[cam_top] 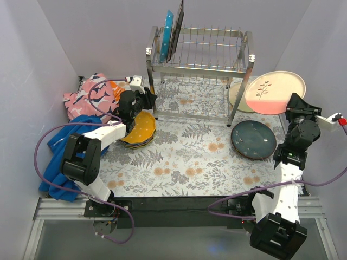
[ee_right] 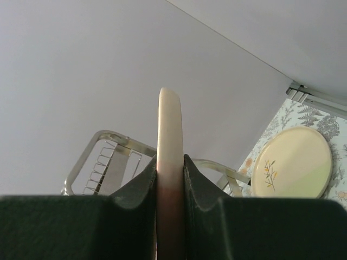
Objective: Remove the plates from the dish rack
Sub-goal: Place the plate at the center of the board.
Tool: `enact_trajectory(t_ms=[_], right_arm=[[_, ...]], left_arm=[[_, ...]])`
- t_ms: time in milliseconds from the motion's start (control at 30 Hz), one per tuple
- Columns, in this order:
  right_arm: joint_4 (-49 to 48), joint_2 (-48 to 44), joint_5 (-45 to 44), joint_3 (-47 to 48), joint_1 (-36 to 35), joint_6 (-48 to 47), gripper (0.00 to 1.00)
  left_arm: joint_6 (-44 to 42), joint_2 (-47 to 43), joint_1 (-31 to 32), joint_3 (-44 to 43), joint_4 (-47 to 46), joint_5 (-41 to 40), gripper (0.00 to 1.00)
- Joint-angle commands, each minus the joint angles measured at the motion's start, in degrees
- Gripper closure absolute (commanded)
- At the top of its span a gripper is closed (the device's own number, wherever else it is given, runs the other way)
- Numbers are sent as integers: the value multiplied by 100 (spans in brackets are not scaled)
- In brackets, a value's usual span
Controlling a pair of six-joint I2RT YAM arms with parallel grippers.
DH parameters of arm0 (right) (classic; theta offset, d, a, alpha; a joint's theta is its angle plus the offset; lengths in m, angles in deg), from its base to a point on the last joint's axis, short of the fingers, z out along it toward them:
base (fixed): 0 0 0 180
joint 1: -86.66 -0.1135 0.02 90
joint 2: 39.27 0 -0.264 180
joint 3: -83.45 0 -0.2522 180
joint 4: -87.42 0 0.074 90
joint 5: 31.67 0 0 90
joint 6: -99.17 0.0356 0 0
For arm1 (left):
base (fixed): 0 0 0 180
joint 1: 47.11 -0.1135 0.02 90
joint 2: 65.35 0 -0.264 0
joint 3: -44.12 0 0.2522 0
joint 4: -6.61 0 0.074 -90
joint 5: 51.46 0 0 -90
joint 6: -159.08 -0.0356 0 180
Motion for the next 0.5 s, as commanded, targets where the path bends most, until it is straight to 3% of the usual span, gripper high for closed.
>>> enact_trajectory(t_ms=[0,267,467], right_arm=[[-893,-326,-310,-134,-5,204,99],[-902,16,-513,-486,4,336,99],[-1472,676,-248,-626,-5,686,99]], left_arm=[[105,-193,-140,29,320,-174,100],[131,-202,-132,73,285,-130,100],[123,-193,-132,126,267,-183,100]])
